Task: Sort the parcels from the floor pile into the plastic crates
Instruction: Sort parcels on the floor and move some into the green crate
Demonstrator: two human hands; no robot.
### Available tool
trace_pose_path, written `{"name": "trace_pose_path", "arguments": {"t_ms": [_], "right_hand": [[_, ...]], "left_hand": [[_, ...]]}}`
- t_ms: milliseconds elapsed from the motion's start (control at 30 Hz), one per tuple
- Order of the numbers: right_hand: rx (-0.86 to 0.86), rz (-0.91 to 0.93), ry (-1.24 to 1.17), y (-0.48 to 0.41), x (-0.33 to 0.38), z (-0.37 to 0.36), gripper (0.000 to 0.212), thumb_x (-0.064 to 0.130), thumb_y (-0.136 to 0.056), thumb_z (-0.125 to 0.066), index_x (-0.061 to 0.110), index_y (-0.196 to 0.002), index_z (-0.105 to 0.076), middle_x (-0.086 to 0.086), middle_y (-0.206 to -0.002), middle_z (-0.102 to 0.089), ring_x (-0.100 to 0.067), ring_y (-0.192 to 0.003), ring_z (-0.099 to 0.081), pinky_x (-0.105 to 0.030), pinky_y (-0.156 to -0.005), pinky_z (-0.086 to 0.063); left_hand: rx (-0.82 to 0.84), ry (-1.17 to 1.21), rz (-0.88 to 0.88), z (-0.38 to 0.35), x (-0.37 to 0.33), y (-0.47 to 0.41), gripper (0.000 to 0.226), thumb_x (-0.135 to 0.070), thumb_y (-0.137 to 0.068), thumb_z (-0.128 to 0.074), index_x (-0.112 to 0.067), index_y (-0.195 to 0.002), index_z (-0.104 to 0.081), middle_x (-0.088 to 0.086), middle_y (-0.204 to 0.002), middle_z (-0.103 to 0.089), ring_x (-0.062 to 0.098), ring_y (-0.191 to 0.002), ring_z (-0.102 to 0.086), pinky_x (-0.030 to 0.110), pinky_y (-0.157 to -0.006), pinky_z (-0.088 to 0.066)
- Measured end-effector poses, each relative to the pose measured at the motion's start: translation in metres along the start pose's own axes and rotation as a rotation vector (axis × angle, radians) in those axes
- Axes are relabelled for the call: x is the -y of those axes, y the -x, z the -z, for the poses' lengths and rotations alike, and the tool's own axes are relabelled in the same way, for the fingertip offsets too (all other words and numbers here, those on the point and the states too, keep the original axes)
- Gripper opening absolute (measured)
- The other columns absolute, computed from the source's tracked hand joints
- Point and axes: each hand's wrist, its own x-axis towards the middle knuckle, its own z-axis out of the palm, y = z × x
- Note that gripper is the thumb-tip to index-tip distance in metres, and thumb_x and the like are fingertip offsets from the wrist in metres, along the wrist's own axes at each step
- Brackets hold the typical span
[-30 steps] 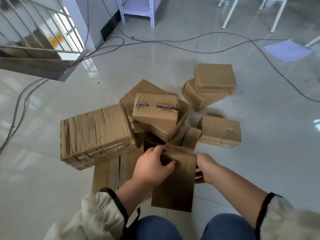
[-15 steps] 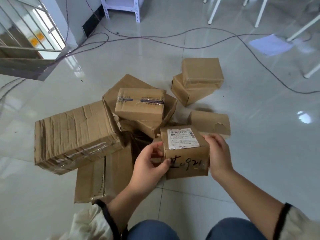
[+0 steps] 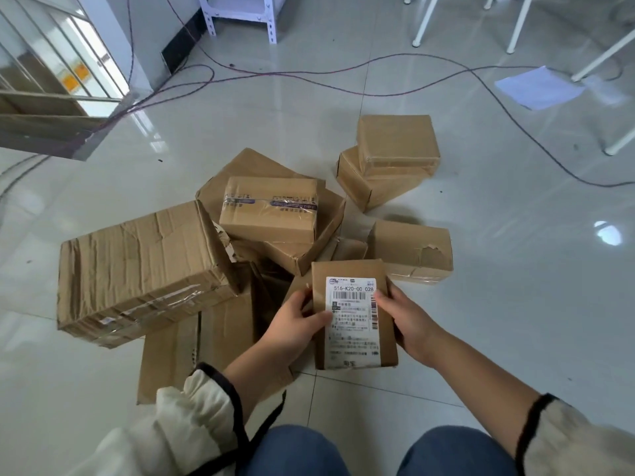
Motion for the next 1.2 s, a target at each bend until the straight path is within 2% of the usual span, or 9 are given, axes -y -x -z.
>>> {"name": "trace_pose_path", "arguments": {"t_ms": [100,233,333,433,700,867,1033,1100,1200], "right_hand": [[0.001,0.000,0.048,-0.005,-0.009,0.004,0.047,0.029,-0.100,-0.041,0.038,-0.145,-0.030,0.009,-0.116,-0.064,-0.017,-0.109,-0.060,-0.039,-0.096,-0.045],[-0.010,-0.002,0.047,-0.009,-0.015,0.009,0.043,0.033,-0.100,-0.041,0.042,-0.142,-0.033,0.013,-0.109,-0.066,-0.015,-0.105,-0.061,-0.042,-0.095,-0.046],[-0.012,-0.010,0.051,-0.012,-0.017,0.012,0.041,0.037,-0.099,-0.040,0.043,-0.140,-0.035,0.012,-0.109,-0.065,-0.019,-0.108,-0.060,-0.049,-0.099,-0.045],[-0.043,-0.012,0.049,-0.011,-0.018,0.012,0.040,0.039,-0.098,-0.041,0.040,-0.138,-0.038,0.009,-0.109,-0.066,-0.020,-0.105,-0.061,-0.049,-0.096,-0.046],[-0.075,-0.032,0.031,-0.007,-0.008,0.013,0.031,0.042,-0.100,-0.038,0.039,-0.128,-0.049,0.008,-0.103,-0.069,-0.018,-0.101,-0.064,-0.047,-0.098,-0.046],[-0.021,-0.104,0.006,0.042,0.047,0.013,0.048,0.056,-0.097,-0.027,0.029,-0.118,-0.061,0.003,-0.094,-0.069,-0.021,-0.098,-0.062,-0.044,-0.095,-0.046],[-0.004,-0.050,-0.049,0.121,0.140,0.017,0.049,0.056,-0.097,-0.024,0.030,-0.091,-0.065,0.013,-0.067,-0.062,-0.014,-0.075,-0.056,-0.032,-0.069,-0.045],[-0.004,-0.027,-0.081,0.162,0.175,0.022,0.048,0.057,-0.097,-0.023,0.033,-0.092,-0.064,0.011,-0.073,-0.062,-0.014,-0.076,-0.055,-0.033,-0.071,-0.045],[-0.006,-0.004,-0.117,0.228,0.222,0.032,0.048,0.059,-0.096,-0.020,0.039,-0.099,-0.064,0.007,-0.086,-0.063,-0.015,-0.083,-0.056,-0.035,-0.078,-0.044]], "left_hand": [[-0.020,-0.008,-0.027,-0.002,0.012,0.002,0.044,-0.018,-0.089,-0.064,-0.028,-0.128,-0.047,-0.013,-0.102,-0.065,0.001,-0.080,-0.067,0.014,-0.054,-0.052],[-0.008,-0.001,-0.066,-0.006,0.017,-0.001,0.042,-0.016,-0.089,-0.063,-0.031,-0.124,-0.045,-0.013,-0.099,-0.065,-0.006,-0.073,-0.067,0.011,-0.053,-0.051],[-0.010,0.017,-0.069,-0.008,0.018,-0.003,0.044,-0.016,-0.089,-0.064,-0.031,-0.126,-0.045,-0.012,-0.100,-0.066,-0.003,-0.076,-0.068,0.012,-0.055,-0.052],[-0.010,0.033,-0.050,-0.007,0.019,-0.005,0.050,-0.018,-0.086,-0.067,-0.025,-0.132,-0.048,-0.007,-0.104,-0.069,0.005,-0.082,-0.070,0.015,-0.057,-0.054],[0.006,0.087,-0.063,-0.008,0.010,0.002,0.034,-0.009,-0.087,-0.064,-0.029,-0.114,-0.057,-0.008,-0.092,-0.075,0.007,-0.083,-0.072,0.016,-0.058,-0.054],[0.004,0.161,-0.005,-0.009,-0.045,0.055,0.040,-0.004,-0.086,-0.063,-0.022,-0.121,-0.056,-0.003,-0.100,-0.074,0.014,-0.087,-0.072,0.027,-0.064,-0.059],[0.009,0.095,-0.076,-0.007,-0.142,0.122,0.044,-0.006,-0.081,-0.068,-0.017,-0.123,-0.059,0.001,-0.108,-0.072,0.016,-0.095,-0.071,0.034,-0.076,-0.059],[0.022,0.046,-0.099,-0.014,-0.184,0.153,0.050,-0.013,-0.076,-0.072,-0.018,-0.125,-0.059,-0.002,-0.110,-0.072,0.016,-0.098,-0.070,0.039,-0.084,-0.057],[0.062,-0.003,-0.114,-0.031,-0.242,0.202,0.057,-0.018,-0.073,-0.074,-0.020,-0.128,-0.058,-0.005,-0.112,-0.071,0.014,-0.100,-0.069,0.037,-0.083,-0.057]]}}
